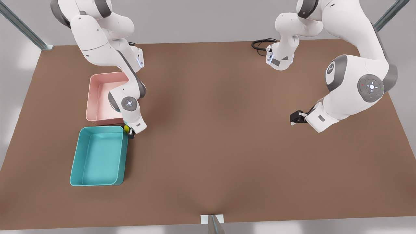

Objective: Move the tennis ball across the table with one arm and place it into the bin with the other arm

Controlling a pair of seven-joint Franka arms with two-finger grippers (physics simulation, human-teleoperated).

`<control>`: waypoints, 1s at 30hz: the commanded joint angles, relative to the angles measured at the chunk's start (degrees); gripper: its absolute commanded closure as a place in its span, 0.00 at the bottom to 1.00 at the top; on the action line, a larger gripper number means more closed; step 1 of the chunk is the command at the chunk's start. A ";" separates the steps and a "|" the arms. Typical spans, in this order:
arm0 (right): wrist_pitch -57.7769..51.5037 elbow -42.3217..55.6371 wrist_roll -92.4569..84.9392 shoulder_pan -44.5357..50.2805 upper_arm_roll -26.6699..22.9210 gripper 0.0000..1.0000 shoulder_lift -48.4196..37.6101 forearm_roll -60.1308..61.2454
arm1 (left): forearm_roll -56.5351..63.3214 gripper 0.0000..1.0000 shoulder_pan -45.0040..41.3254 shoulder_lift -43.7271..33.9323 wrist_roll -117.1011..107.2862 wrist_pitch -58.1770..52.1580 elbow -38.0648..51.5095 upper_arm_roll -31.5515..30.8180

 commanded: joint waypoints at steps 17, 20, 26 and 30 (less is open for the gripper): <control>0.28 0.39 1.27 -0.18 -0.06 0.00 0.64 -0.09 | 6.40 0.00 -7.29 0.01 -10.07 -3.36 3.01 -0.80; 0.28 0.66 1.27 -0.18 -0.15 0.00 1.08 -0.18 | 6.14 0.00 -7.56 1.24 -10.07 -3.36 3.02 -2.73; 0.28 0.31 1.27 -0.18 -0.94 0.00 1.34 -0.18 | 4.64 0.00 -3.78 3.71 -9.54 -10.13 1.79 -2.73; 0.19 -0.40 1.27 -0.27 -0.94 0.00 1.34 -0.18 | 2.45 0.00 -2.46 3.88 -9.98 -10.48 1.96 -2.64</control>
